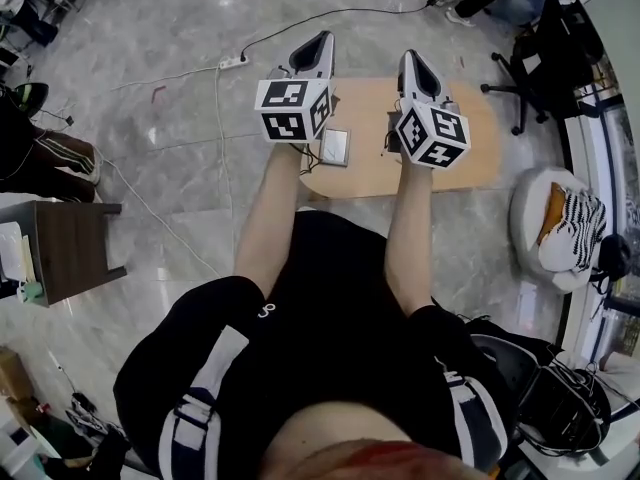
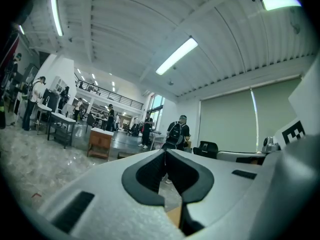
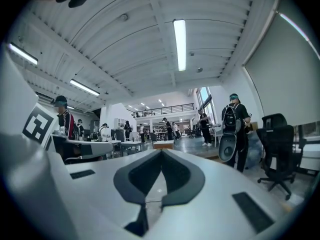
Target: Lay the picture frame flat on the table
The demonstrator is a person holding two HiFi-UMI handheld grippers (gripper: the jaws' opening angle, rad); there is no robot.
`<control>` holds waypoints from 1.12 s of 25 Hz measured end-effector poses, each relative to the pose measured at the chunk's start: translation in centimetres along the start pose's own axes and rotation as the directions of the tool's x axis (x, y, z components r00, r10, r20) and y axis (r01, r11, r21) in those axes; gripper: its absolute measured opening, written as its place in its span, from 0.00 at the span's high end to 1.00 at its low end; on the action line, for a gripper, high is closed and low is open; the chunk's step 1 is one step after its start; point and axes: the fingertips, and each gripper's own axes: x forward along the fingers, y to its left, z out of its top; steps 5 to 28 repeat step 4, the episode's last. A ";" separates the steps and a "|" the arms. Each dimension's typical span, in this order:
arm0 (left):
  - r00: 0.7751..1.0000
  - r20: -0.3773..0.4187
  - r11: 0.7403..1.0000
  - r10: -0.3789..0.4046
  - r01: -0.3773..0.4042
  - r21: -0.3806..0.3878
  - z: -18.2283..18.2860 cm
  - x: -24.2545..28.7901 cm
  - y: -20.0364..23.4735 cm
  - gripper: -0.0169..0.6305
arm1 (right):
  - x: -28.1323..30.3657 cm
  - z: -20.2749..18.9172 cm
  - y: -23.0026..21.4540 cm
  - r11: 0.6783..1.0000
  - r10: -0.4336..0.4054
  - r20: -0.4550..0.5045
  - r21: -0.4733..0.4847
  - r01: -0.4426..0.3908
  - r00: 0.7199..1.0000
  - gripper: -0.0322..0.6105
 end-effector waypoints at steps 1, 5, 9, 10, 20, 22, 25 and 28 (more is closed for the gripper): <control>1.000 0.000 1.000 0.000 0.000 -0.002 0.0 -0.1 0.3 0.95 | 0.2 0.0 0.4 1.000 0.002 -0.001 -0.005 -0.002 1.000 0.93; 1.000 0.004 1.000 0.002 -0.002 -0.008 0.1 -0.5 1.2 0.95 | 0.5 0.0 1.4 1.000 0.007 -0.004 -0.019 -0.007 1.000 0.93; 1.000 0.004 1.000 0.002 -0.002 -0.008 0.1 -0.5 1.2 0.95 | 0.5 0.0 1.4 1.000 0.007 -0.004 -0.019 -0.007 1.000 0.93; 1.000 0.004 1.000 0.002 -0.002 -0.008 0.1 -0.5 1.2 0.95 | 0.5 0.0 1.4 1.000 0.007 -0.004 -0.019 -0.007 1.000 0.93; 1.000 0.004 1.000 0.002 -0.002 -0.008 0.1 -0.5 1.2 0.95 | 0.5 0.0 1.4 1.000 0.007 -0.004 -0.019 -0.007 1.000 0.93; 1.000 0.004 1.000 0.002 -0.002 -0.008 0.1 -0.5 1.2 0.95 | 0.5 0.0 1.4 1.000 0.007 -0.004 -0.019 -0.007 1.000 0.93; 1.000 0.004 1.000 0.002 -0.002 -0.008 0.1 -0.5 1.2 0.95 | 0.5 0.0 1.4 1.000 0.007 -0.004 -0.019 -0.007 1.000 0.93; 1.000 0.004 1.000 0.002 -0.002 -0.008 0.1 -0.5 1.2 0.95 | 0.5 0.0 1.4 1.000 0.007 -0.004 -0.019 -0.007 1.000 0.93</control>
